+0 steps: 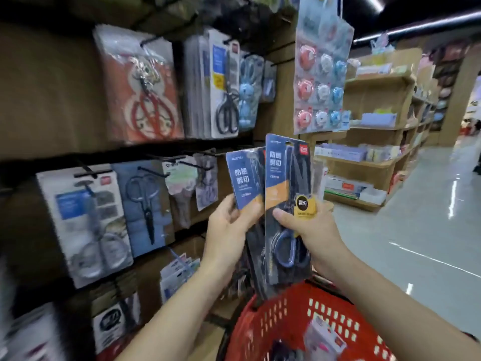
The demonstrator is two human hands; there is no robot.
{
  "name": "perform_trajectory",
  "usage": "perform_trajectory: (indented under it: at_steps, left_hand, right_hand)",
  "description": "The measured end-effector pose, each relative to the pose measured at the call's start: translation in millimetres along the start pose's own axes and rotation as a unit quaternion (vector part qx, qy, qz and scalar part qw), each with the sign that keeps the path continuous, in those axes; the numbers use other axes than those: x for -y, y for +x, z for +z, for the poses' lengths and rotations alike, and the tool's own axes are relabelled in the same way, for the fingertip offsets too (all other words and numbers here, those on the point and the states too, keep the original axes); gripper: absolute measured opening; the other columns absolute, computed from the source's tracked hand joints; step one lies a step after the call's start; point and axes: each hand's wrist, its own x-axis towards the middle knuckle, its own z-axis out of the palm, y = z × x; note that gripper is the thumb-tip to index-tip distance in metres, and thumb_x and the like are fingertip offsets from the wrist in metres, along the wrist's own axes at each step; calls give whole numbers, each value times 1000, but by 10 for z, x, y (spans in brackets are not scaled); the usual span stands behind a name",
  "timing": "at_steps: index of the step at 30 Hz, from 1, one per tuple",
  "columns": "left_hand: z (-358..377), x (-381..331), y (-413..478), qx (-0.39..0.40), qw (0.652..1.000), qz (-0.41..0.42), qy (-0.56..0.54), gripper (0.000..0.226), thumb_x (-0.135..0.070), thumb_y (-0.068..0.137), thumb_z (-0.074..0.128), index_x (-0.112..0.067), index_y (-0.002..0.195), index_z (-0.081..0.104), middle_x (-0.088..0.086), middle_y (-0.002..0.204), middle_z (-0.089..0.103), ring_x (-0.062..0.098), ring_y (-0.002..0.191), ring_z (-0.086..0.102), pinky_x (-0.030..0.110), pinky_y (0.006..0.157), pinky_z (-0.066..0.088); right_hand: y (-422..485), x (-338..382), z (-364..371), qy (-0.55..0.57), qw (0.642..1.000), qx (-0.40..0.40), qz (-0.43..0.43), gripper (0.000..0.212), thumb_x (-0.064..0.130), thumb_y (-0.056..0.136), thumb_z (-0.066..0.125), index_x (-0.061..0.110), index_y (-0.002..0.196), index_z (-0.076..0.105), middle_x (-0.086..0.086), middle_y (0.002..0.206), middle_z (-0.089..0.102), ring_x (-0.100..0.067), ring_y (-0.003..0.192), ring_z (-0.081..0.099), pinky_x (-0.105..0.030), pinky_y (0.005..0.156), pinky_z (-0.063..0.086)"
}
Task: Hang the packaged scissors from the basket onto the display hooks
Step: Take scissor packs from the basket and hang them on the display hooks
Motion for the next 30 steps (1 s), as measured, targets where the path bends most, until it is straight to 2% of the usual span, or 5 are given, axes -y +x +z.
perform_trajectory:
  at_steps: [5,15,18,25,30]
  left_hand:
    - [-243,-9,-36,-6,994,20,111,32,-28,101,66,-42,128,56,-20,120,72,2,114,67,35,101,54]
    - [-496,107,-364,-99,988,-9,115,15,-23,102,63,-20,113,73,-8,104,79,7,98,74,21,81,57]
    - [-553,196,-492,-125,977,-1,173,14,-21,102,63,-15,103,75,-4,97,80,7,91,74,20,76,55]
    - [-627,408,-783,-195,952,-83,220,14,-30,93,77,-17,98,81,0,96,81,25,101,75,48,93,57]
    - [-655,395,-799,-237,936,-126,228,10,-27,88,82,-19,93,81,0,91,81,22,96,77,47,90,59]
  right_hand:
    - [145,172,357,31,999,8,-22,63,28,53,97,7,102,63,-14,97,78,-26,85,73,-46,84,61]
    - [-185,-251,657,113,991,30,60,68,30,47,102,9,103,71,-14,99,78,-32,90,75,-52,92,59]
    - [-327,-452,643,174,977,6,119,51,21,61,93,6,106,73,-14,101,79,-34,95,75,-54,95,58]
    - [-689,-896,606,183,945,101,251,48,14,59,90,2,104,77,-21,100,78,-43,99,74,-61,100,54]
    - [-892,-953,724,212,914,131,320,31,2,73,86,3,103,77,-21,97,78,-43,97,74,-61,97,55]
